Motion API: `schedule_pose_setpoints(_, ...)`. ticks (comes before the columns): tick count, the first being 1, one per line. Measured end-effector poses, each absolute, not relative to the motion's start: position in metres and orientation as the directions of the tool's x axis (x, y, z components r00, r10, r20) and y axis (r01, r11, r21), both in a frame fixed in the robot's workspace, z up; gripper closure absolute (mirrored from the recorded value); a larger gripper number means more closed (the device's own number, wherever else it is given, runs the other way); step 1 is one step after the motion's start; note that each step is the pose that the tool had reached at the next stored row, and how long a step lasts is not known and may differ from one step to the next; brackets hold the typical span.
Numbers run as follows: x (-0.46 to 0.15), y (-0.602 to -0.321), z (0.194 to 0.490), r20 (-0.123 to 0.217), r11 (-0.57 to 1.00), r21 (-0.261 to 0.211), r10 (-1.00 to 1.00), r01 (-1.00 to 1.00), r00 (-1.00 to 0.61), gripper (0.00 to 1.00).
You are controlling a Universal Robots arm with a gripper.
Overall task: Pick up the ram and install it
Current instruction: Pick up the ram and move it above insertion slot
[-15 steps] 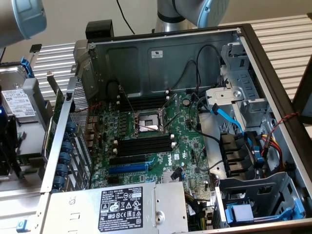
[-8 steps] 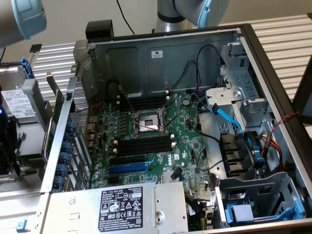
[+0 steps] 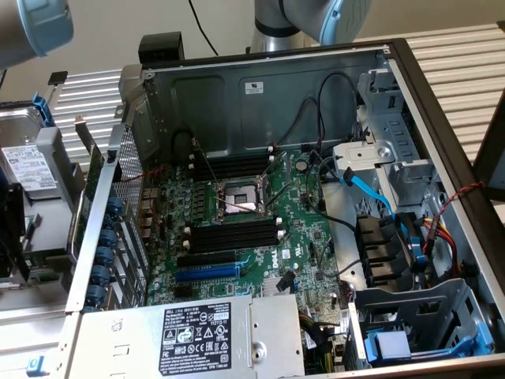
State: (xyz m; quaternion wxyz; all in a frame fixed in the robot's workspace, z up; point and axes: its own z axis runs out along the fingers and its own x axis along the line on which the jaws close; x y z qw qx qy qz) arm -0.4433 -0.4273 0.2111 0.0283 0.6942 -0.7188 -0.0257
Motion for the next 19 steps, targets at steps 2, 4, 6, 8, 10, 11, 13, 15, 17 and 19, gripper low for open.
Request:
schedule_pose_setpoints(2, -0.443, -0.427, 0.217, 0.004, 0.038, 0.079, -0.999, -0.996, -0.038, 0.87)
schedule_pose_setpoints(4, -0.443, -0.428, 0.225, 0.004, 0.039, 0.080, -0.999, -0.996, -0.039, 0.87)
schedule_pose_setpoints(6, -0.443, -0.428, 0.234, 0.004, 0.040, 0.081, -0.999, -0.996, -0.040, 0.87)
schedule_pose_setpoints(8, -0.443, -0.428, 0.243, 0.004, 0.040, 0.081, -0.999, -0.996, -0.040, 0.87)
schedule_pose_setpoints(10, -0.443, -0.428, 0.252, 0.004, 0.040, 0.081, -0.999, -0.996, -0.040, 0.87)
schedule_pose_setpoints(11, -0.443, -0.428, 0.256, 0.004, 0.040, 0.081, -0.999, -0.996, -0.040, 0.87)
schedule_pose_setpoints(13, -0.443, -0.428, 0.266, 0.004, 0.040, 0.081, -0.999, -0.996, -0.040, 0.87)
schedule_pose_setpoints(15, -0.443, -0.428, 0.275, 0.004, 0.040, 0.081, -0.999, -0.996, -0.040, 0.87)
schedule_pose_setpoints(17, -0.443, -0.428, 0.284, 0.004, 0.040, 0.081, -0.999, -0.996, -0.040, 0.87)
schedule_pose_setpoints(19, -0.443, -0.428, 0.293, 0.004, 0.040, 0.081, -0.999, -0.996, -0.040, 0.87)
